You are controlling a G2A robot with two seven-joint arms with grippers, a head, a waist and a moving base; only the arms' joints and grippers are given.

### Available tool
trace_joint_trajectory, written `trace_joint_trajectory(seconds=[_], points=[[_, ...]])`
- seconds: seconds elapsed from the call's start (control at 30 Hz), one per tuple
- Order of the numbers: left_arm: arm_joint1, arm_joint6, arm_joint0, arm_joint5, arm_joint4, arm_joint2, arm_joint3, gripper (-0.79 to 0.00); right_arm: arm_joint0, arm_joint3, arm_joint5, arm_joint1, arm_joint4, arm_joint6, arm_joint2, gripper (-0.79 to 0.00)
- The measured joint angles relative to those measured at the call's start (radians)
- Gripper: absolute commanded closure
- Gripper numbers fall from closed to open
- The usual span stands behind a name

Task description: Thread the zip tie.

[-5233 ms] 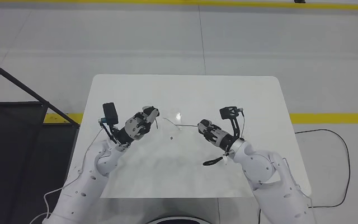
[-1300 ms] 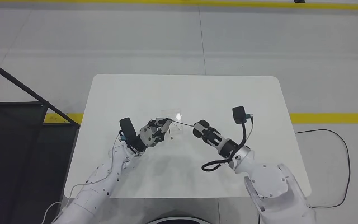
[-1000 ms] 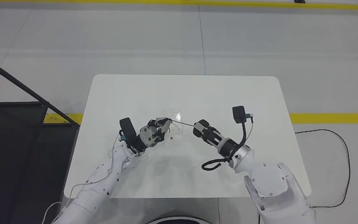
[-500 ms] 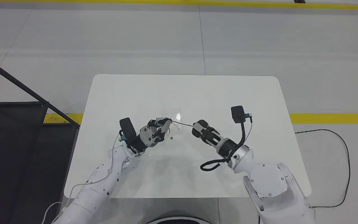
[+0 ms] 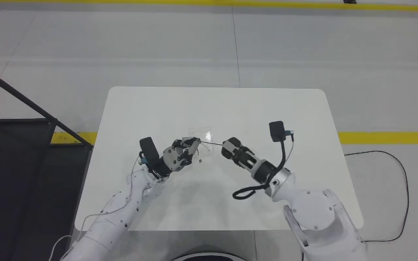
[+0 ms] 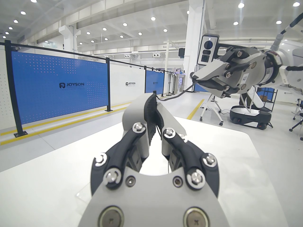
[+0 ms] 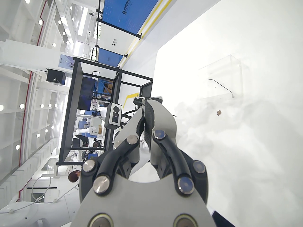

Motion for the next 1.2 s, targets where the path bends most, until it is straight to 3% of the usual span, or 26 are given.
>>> trace_joint_trajectory(seconds=[1.2], points=[[0.0,0.0,0.0,0.0,0.0,0.0,0.0,0.0,-0.023,0.01,0.016,0.003,-0.018,0.02,0.02,0.0]])
